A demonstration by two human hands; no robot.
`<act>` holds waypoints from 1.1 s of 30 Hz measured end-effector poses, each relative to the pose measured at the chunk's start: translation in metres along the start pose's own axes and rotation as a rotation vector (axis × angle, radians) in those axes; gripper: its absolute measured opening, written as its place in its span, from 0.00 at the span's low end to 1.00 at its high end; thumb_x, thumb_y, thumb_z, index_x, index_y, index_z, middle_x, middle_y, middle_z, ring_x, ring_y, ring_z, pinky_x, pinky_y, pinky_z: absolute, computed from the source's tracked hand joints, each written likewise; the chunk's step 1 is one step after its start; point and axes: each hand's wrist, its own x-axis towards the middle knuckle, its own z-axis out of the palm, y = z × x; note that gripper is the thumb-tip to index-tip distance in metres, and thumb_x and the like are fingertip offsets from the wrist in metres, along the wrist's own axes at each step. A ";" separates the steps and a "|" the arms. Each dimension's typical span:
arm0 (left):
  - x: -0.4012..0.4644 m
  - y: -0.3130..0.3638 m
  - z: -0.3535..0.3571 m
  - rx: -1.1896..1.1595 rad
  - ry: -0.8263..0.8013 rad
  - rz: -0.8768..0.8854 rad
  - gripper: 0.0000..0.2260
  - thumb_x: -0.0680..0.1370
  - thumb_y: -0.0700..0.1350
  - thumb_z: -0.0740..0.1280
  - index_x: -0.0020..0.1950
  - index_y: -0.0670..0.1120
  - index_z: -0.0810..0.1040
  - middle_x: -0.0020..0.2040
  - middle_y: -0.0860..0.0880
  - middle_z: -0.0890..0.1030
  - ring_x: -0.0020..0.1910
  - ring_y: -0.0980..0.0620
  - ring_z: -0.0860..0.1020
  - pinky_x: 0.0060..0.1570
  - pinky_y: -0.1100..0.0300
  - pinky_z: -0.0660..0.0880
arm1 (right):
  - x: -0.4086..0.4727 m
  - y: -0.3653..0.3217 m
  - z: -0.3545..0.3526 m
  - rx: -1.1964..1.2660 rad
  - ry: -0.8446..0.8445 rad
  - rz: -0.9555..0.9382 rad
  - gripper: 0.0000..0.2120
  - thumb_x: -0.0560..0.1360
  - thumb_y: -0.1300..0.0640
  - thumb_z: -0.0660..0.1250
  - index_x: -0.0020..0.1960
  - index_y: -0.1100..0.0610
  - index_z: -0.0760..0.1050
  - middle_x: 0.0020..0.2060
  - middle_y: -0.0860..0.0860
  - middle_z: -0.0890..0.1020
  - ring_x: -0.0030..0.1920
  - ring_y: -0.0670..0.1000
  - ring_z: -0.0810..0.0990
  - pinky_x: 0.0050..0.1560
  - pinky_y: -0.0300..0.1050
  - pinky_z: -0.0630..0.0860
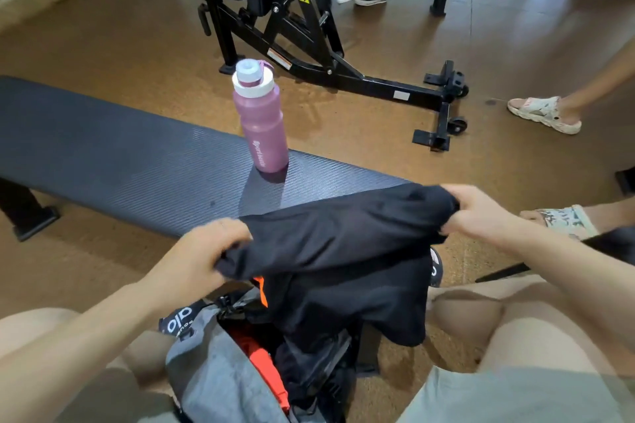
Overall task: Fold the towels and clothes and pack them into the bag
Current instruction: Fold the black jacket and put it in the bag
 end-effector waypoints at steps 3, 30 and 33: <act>-0.003 -0.009 0.012 0.361 -0.256 0.332 0.10 0.67 0.39 0.60 0.45 0.45 0.75 0.47 0.49 0.76 0.47 0.46 0.76 0.48 0.53 0.75 | -0.013 0.021 0.010 -0.474 -0.175 -0.163 0.21 0.64 0.72 0.64 0.43 0.46 0.77 0.42 0.47 0.80 0.48 0.53 0.77 0.47 0.53 0.75; -0.001 -0.013 0.087 -1.034 0.189 -1.204 0.24 0.72 0.54 0.78 0.62 0.45 0.79 0.54 0.48 0.86 0.53 0.46 0.84 0.54 0.51 0.80 | 0.001 0.005 0.030 0.327 -0.087 0.545 0.22 0.68 0.62 0.80 0.61 0.59 0.80 0.52 0.54 0.87 0.54 0.56 0.86 0.59 0.53 0.80; -0.006 -0.014 0.074 -1.113 0.168 -1.079 0.15 0.77 0.46 0.74 0.62 0.43 0.79 0.56 0.45 0.86 0.54 0.45 0.85 0.59 0.45 0.79 | 0.000 -0.009 0.026 0.291 -0.026 0.477 0.19 0.68 0.65 0.78 0.58 0.57 0.81 0.52 0.54 0.87 0.52 0.56 0.85 0.52 0.50 0.81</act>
